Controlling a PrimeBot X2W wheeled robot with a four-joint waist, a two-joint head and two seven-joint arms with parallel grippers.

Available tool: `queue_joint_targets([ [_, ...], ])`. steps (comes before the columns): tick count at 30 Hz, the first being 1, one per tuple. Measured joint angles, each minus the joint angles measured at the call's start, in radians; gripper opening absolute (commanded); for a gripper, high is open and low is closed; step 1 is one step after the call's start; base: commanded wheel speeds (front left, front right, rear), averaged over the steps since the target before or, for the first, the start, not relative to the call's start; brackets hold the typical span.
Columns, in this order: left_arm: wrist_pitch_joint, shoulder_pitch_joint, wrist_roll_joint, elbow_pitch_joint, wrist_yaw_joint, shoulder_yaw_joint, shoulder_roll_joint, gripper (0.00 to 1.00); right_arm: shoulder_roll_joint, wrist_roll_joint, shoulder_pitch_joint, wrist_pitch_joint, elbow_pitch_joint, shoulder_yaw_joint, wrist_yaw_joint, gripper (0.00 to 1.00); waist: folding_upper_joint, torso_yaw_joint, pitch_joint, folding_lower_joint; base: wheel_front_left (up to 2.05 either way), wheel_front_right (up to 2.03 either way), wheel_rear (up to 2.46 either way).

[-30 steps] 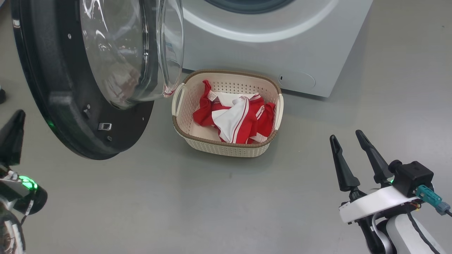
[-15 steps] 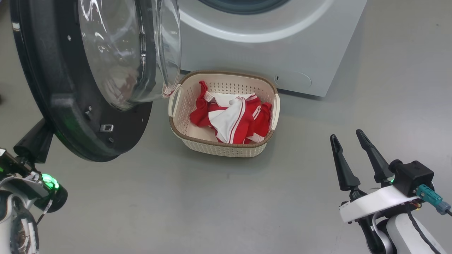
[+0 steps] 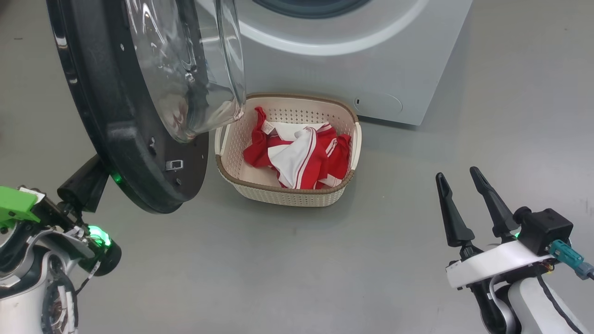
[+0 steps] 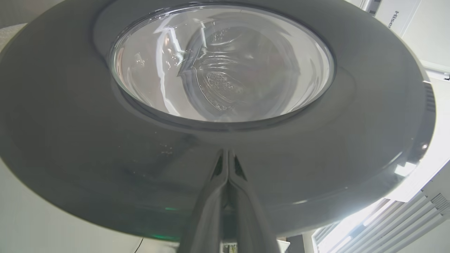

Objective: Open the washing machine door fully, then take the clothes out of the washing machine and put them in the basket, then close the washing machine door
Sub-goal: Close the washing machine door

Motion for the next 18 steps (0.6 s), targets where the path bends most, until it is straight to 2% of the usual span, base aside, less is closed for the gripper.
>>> queue_joint_targets([
  [5, -0.001, 0.016, -0.027, -0.022, 0.0, 0.005, -0.005, 0.0, 0.041, 0.035, -0.016, -0.003, -0.001, -0.023, -0.01, 1.0, 0.0, -0.025, -0.001, 0.0, 0.0, 0.0, 0.0],
  [18, -0.001, 0.026, -0.028, -0.066, 0.0, -0.073, -0.032, 0.0, 0.023, 0.023, -0.017, -0.003, 0.013, -0.006, -0.008, 1.0, 0.0, -0.111, -0.012, 0.0, 0.0, 0.0, 0.0],
])
